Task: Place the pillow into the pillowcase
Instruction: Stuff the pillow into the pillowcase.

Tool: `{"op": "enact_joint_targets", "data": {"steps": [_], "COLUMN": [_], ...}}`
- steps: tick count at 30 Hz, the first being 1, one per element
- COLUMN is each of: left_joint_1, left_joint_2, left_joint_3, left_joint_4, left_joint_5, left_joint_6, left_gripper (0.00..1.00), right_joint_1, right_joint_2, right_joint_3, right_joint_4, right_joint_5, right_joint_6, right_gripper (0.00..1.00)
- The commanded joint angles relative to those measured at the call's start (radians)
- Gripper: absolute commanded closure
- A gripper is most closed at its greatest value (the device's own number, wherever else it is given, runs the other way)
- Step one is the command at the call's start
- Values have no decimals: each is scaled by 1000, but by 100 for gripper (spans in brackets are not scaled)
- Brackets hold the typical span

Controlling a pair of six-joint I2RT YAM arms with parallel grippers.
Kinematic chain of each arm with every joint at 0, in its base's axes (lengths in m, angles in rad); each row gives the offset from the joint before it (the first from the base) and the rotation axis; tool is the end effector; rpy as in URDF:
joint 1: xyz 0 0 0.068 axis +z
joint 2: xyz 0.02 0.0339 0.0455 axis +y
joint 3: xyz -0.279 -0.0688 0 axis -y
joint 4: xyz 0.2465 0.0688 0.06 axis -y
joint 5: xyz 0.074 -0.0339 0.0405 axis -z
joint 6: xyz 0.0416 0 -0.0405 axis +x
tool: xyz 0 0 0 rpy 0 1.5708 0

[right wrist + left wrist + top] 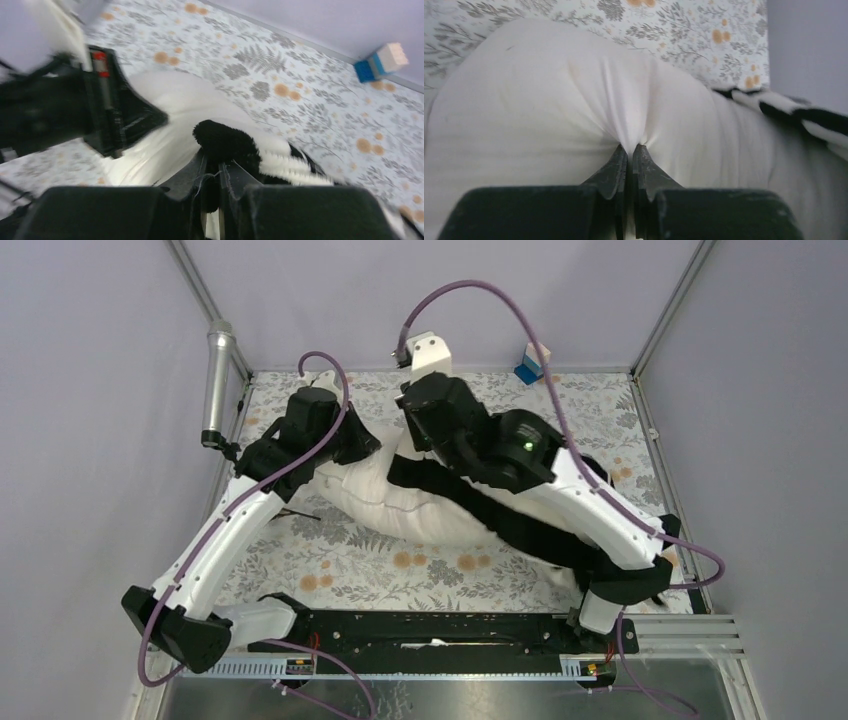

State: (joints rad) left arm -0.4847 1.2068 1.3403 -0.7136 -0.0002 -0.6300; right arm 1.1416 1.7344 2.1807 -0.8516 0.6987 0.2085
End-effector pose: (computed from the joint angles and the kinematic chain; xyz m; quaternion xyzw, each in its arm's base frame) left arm 0.2245 -0.1182 0.4031 -0.0639 0.8775 -0.2514 0.4034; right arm 0.1738 0.3155 0.5076 -0.1846 0.7854 0.1000 0.5823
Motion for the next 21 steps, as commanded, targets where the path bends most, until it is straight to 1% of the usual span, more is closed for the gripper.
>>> {"op": "enact_joint_targets", "data": {"steps": [1,3,4,5,6,8,9,11,13,14,15,16,19,21], "left_joint_1": [-54,-55,-55,-55,-55,-55,-54,-54,-47,-40,-32,-26,-22,-24], "left_joint_2": [-111,-111,-100,-84,-67,-33,-12,46,139,186,234,284,384,411], "left_joint_3": [-1,-27,-35,-41,-44,-52,-49,-23,28,66,113,173,388,518], "left_joint_4": [95,94,95,103,115,155,173,194,203,209,212,209,192,164], "left_joint_5": [184,262,291,318,341,379,394,399,378,373,368,359,293,222], "left_joint_6": [-128,-147,-153,-158,-164,-181,-186,-178,-143,-114,-88,-55,24,74], "left_gripper": [100,100,100,100,100,99,95,90,83,79,73,65,37,17], "right_joint_1": [39,2,-49,-112,-189,-282,-347,-482,-559,-591,-618,-645,-683,-696], "right_joint_2": [32,72,86,88,79,48,47,67,97,122,159,195,274,308], "right_joint_3": [263,315,318,293,222,29,-51,-184,-290,-313,-317,-306,-267,-229], "right_joint_4": [-42,-119,-161,-167,-134,-18,28,123,215,247,262,269,315,327], "right_joint_5": [-148,-175,-243,-360,-420,-477,-537,-714,-747,-764,-792,-813,-802,-768], "right_joint_6": [68,116,151,185,196,181,191,227,234,231,236,242,240,232], "right_gripper": [100,100,100,100,100,100,100,100,100,100,100,100,100,100]}}
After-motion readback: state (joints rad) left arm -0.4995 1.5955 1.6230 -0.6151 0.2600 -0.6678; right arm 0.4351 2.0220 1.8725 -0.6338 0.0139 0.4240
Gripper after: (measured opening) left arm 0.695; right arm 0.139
